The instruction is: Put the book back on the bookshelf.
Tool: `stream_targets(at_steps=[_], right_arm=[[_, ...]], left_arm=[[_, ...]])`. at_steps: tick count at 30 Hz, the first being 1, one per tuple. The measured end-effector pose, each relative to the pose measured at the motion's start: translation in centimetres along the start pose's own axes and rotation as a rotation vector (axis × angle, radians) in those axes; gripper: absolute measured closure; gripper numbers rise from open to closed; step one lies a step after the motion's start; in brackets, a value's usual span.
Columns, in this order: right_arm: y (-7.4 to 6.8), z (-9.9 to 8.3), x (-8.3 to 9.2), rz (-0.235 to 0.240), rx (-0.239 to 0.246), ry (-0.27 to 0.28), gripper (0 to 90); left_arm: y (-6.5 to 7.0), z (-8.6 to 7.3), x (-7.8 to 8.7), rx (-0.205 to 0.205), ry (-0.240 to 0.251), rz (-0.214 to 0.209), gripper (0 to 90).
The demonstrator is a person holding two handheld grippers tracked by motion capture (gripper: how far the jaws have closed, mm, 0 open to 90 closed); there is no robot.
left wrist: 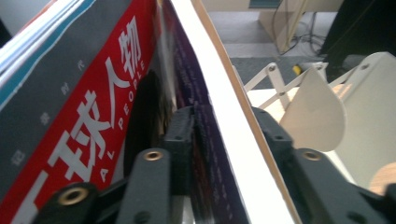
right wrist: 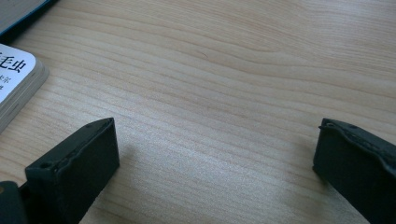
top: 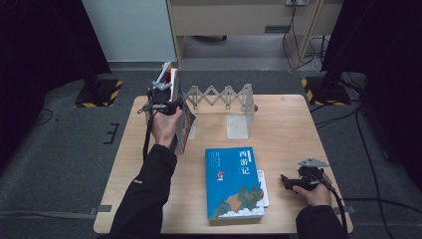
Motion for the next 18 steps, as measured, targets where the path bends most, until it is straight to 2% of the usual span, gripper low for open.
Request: stream_targets(at_steps=[3,4,6,11,18], right_arm=[[0.0,0.0,0.0,0.0,0.001,0.0,0.4],[0.0,0.0,0.0,0.0,0.001,0.0,0.4],[0.0,0.0,0.0,0.0,0.001,0.0,0.4],[0.0,0.0,0.0,0.0,0.002,0.001,0.4],[0.0,0.0,0.0,0.0,0.004,0.002,0.4]], left_arm=[[0.0,0.3,0.1,-0.001,-0.017,0.019,79.5],[0.0,0.3,0.1,-0.003,-0.019,0.021,81.2],[-0.1,0.5,0.1,-0.005,-0.005,0.023,81.8],[-0.3,0.7,-0.3,0.027,0.033,0.033,82.1],[-0.3,0.8,-0.9,0.018,0.079,0.065,82.1]])
Point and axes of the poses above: each handheld gripper's, and its own axes: x roughly backward along the jaws, z roughly out of its top, y roughly to its right, the point moved 2 cm from there along -x, roughly forward along the jaws, and after that the axes turned 3 degrees about -x, right-handed, at the moved point
